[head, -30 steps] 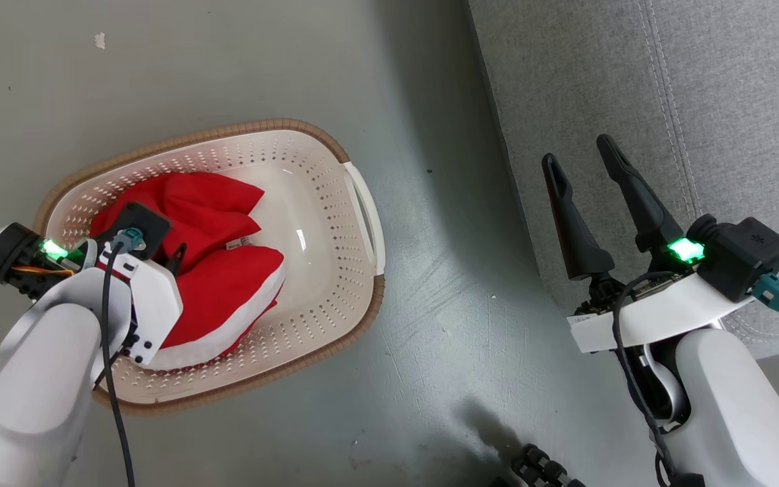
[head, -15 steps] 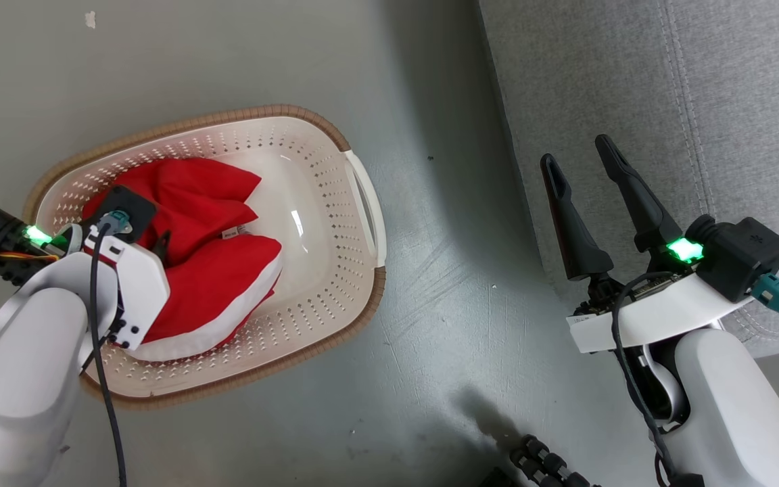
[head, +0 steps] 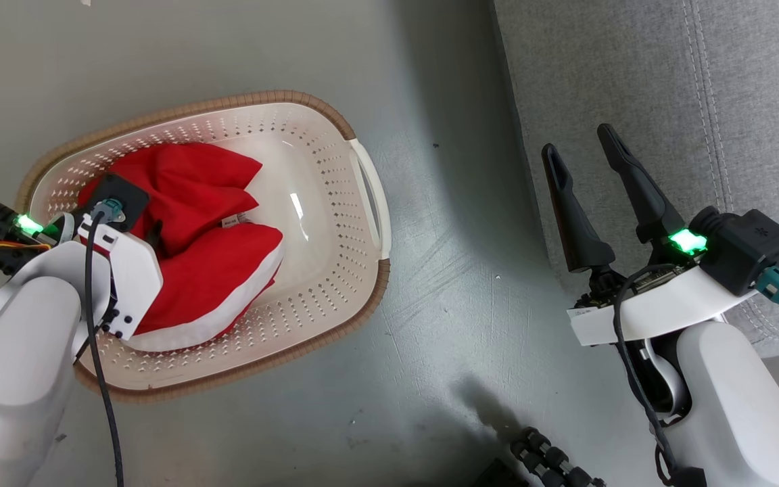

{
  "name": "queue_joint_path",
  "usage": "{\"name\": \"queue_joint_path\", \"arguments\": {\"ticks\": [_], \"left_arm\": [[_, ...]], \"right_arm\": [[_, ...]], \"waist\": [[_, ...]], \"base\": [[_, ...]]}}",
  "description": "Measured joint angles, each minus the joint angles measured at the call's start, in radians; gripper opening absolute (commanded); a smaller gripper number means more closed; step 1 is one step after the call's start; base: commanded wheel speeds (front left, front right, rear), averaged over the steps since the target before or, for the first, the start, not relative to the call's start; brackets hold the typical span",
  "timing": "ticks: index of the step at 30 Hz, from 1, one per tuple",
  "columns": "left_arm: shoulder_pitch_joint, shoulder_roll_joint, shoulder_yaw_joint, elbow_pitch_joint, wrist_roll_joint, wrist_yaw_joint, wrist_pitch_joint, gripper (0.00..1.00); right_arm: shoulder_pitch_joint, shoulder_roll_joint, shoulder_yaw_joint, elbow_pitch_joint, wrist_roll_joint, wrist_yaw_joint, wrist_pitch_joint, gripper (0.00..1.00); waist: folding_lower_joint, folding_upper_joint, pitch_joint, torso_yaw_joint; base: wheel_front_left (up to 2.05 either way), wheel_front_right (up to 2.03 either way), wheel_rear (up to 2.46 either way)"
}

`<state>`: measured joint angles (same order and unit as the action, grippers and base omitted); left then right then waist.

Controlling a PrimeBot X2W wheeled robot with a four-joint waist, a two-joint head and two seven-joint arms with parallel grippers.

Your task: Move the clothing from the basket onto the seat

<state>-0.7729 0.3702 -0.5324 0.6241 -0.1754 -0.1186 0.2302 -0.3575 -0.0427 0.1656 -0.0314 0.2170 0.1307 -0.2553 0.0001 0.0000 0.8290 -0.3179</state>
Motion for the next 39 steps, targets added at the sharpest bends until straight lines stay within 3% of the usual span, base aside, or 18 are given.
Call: {"name": "queue_joint_path", "arguments": {"ticks": [5,7,9,12,39], "left_arm": [[0.0,-0.001,-0.008,0.014,-0.001,-0.003,-0.012,1.0],[0.0,-0.004,-0.014,0.017,-0.002,-0.004,-0.014,0.8],[0.0,-0.011,-0.02,0.025,-0.002,-0.008,-0.021,0.4],[0.0,-0.016,-0.028,0.033,-0.002,-0.008,-0.03,0.0],[0.002,-0.065,-0.035,0.061,-0.07,-0.009,-0.159,0.0]], "right_arm": [[-0.001,0.0,0.001,0.0,0.0,0.0,0.0,1.0],[-0.001,0.0,-0.001,0.0,0.0,0.0,0.0,1.0],[-0.001,0.0,-0.006,0.001,0.0,0.0,0.0,1.0],[-0.002,0.0,-0.013,0.003,0.0,0.0,0.0,1.0],[-0.039,0.0,-0.034,0.037,-0.025,0.0,0.0,1.0]], "waist": [[0.0,0.0,0.003,-0.001],[0.0,0.0,0.003,-0.001],[0.0,0.0,0.001,0.0],[0.0,0.0,-0.003,0.002],[0.0,0.0,-0.097,0.065]], "base": [[0.0,0.0,0.0],[0.0,0.0,0.0],[0.0,0.0,0.0],[0.0,0.0,0.0],[0.0,0.0,0.0]]}}
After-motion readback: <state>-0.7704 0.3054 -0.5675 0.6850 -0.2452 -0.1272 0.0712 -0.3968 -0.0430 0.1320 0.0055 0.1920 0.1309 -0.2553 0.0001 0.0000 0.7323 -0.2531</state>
